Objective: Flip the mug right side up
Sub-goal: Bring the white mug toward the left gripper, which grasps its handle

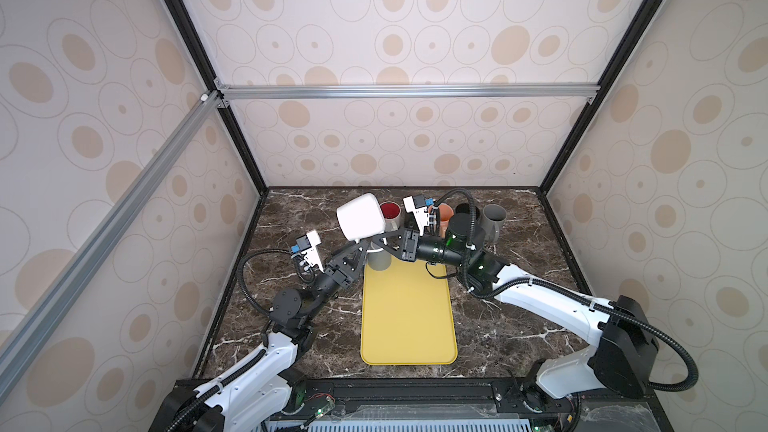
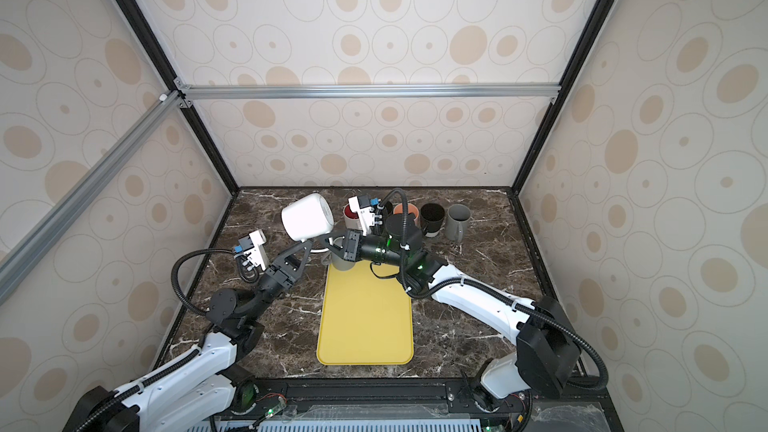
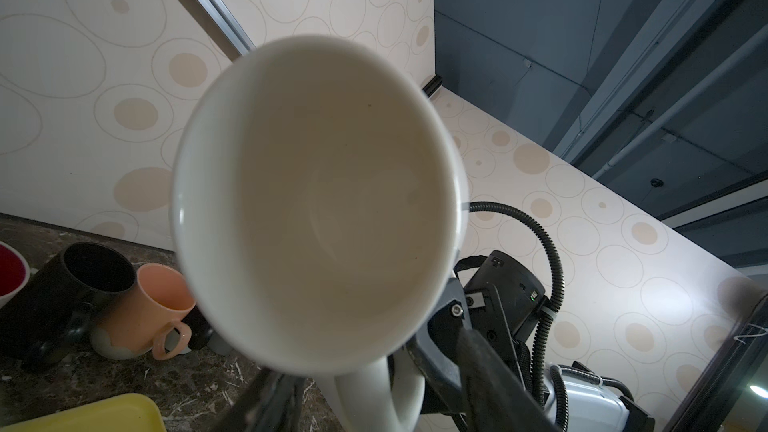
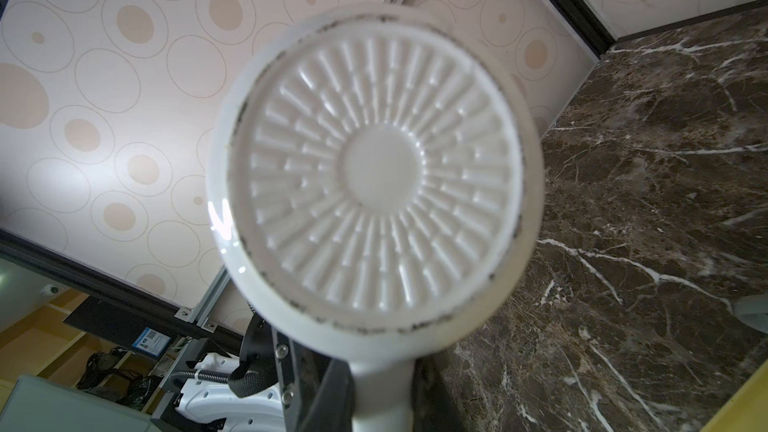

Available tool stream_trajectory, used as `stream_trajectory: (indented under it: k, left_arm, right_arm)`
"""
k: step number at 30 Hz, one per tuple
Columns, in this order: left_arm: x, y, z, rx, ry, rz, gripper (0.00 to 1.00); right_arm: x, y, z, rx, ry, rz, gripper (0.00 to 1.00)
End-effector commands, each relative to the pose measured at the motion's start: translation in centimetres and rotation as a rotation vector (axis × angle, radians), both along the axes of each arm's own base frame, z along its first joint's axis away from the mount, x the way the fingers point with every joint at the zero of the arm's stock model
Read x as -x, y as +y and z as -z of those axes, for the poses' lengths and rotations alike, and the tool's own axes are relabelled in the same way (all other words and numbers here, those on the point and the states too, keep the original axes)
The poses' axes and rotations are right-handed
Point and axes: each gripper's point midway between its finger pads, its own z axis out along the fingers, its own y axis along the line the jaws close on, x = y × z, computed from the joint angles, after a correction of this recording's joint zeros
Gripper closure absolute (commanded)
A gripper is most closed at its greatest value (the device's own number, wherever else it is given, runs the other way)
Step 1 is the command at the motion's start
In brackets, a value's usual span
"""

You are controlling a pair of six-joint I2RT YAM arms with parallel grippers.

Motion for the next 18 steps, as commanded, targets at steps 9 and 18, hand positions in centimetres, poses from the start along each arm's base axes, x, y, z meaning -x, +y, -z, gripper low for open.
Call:
stream_trajectory:
  k: [9, 18]
  left_arm:
    - [0.2, 0.7, -2.7, 0.06, -0.061, 0.005, 0.56]
    - [0.3, 0.6, -2.6, 0.06, -0.062, 0.018, 0.82]
  right_arm:
    - [2.3, 0.8, -6.3, -0.156, -0.148, -0.093, 1.0]
    - [2.0, 1.2, -5.5, -0.139, -0.143, -0.09, 1.0]
